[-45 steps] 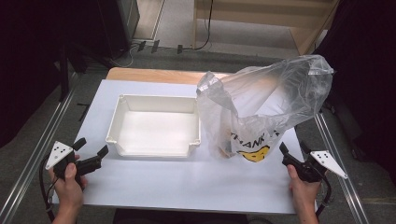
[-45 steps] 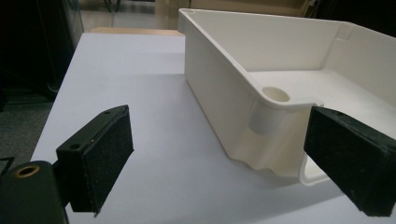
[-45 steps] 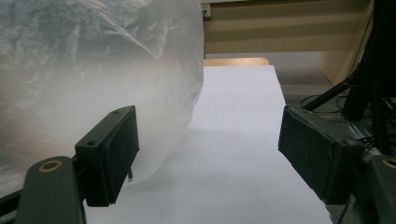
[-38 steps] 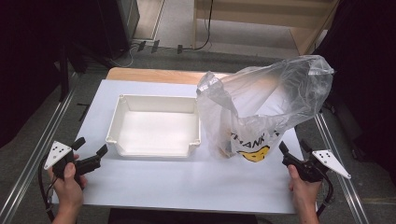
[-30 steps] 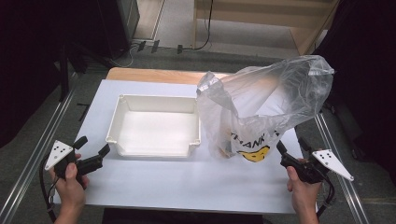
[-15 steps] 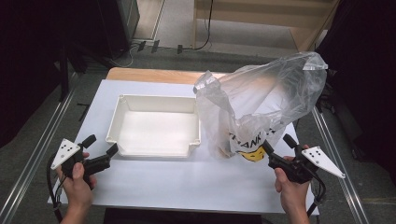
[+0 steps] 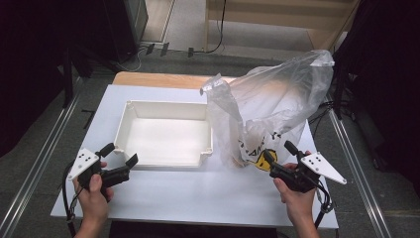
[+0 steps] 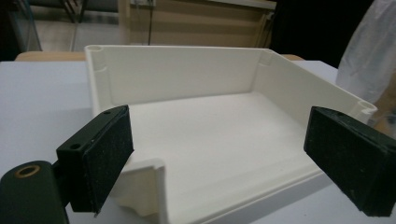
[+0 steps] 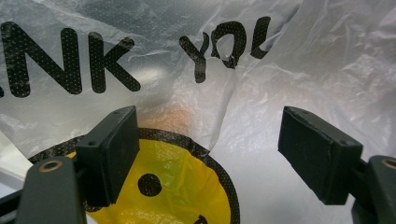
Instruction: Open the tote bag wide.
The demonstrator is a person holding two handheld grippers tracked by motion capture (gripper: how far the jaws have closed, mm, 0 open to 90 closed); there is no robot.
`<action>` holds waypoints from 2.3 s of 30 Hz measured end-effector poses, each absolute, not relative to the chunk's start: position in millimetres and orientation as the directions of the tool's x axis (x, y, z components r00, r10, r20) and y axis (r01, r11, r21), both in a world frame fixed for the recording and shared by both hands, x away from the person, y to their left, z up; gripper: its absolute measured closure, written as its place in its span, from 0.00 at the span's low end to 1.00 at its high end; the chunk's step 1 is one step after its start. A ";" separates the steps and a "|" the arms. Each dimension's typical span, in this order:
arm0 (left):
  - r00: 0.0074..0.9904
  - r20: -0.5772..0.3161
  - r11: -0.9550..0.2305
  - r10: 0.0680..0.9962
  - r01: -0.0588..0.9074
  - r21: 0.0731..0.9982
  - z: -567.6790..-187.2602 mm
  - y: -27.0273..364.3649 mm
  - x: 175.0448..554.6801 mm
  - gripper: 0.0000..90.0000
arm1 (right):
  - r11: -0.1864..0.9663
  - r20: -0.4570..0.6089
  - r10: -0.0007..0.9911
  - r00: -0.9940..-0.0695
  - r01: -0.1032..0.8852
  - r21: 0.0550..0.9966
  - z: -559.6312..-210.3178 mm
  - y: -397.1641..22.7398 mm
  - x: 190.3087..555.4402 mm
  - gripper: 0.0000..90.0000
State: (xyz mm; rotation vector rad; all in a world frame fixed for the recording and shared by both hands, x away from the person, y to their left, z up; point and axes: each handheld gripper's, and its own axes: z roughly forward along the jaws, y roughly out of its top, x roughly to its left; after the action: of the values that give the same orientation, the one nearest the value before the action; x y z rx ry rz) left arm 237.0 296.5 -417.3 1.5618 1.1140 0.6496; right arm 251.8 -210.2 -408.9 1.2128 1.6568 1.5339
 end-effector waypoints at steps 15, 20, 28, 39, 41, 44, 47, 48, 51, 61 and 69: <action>0.473 -0.142 -0.026 0.869 0.330 0.944 -405.4 259.3 245.4 0.09 | -0.030 0.156 0.861 -0.484 0.257 0.966 -409.4 -192.0 254.4 0.21; 0.510 -0.147 -0.033 0.848 0.327 0.945 -400.3 239.0 247.4 0.09 | -0.014 0.147 0.853 -0.500 0.261 0.965 -409.6 -187.5 253.6 0.20; 0.561 -0.136 -0.065 0.817 0.323 0.944 -397.9 213.3 252.8 0.09 | 0.008 0.131 0.853 -0.506 0.263 0.965 -411.6 -184.3 253.6 0.20; 0.622 -0.145 -0.074 0.770 0.312 0.947 -388.9 182.5 258.2 0.09 | 0.044 0.103 0.850 -0.516 0.265 0.963 -416.7 -182.5 255.9 0.32; 0.627 -0.147 -0.072 0.765 0.311 0.948 -388.0 179.8 258.3 0.09 | 0.047 0.099 0.850 -0.518 0.262 0.964 -417.2 -182.7 256.0 0.35; 0.642 -0.143 -0.081 0.753 0.306 0.949 -386.0 172.1 258.9 0.09 | 0.057 0.091 0.857 -0.508 0.269 0.961 -420.3 -183.3 257.2 0.47; 0.656 -0.143 -0.086 0.741 0.303 0.949 -384.8 165.4 258.9 0.09 | 0.069 0.086 0.867 -0.491 0.289 0.955 -422.6 -184.3 259.4 0.64; 0.656 -0.143 -0.086 0.741 0.303 0.949 -384.8 165.4 258.9 0.09 | 0.069 0.086 0.867 -0.491 0.289 0.955 -422.6 -184.3 259.4 0.64; 0.669 -0.142 -0.091 0.730 0.302 0.949 -383.9 157.9 258.7 0.09 | 0.084 0.103 0.856 -0.507 0.333 0.939 -426.2 -186.8 264.0 0.87; 0.699 -0.122 -0.105 0.705 0.272 0.957 -380.6 126.3 253.2 0.09 | 0.119 0.096 0.842 -0.531 0.355 0.927 -430.5 -182.6 267.6 1.00; 0.724 -0.093 -0.117 0.683 0.235 0.965 -372.5 96.3 249.9 0.09 | 0.133 0.096 0.839 -0.535 0.374 0.918 -436.8 -178.0 269.9 1.00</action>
State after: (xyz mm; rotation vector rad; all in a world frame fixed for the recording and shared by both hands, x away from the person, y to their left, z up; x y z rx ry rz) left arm 249.9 96.3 -372.5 1.6856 0.7413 0.4483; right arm 269.9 -178.0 -436.8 1.1644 1.9709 1.3864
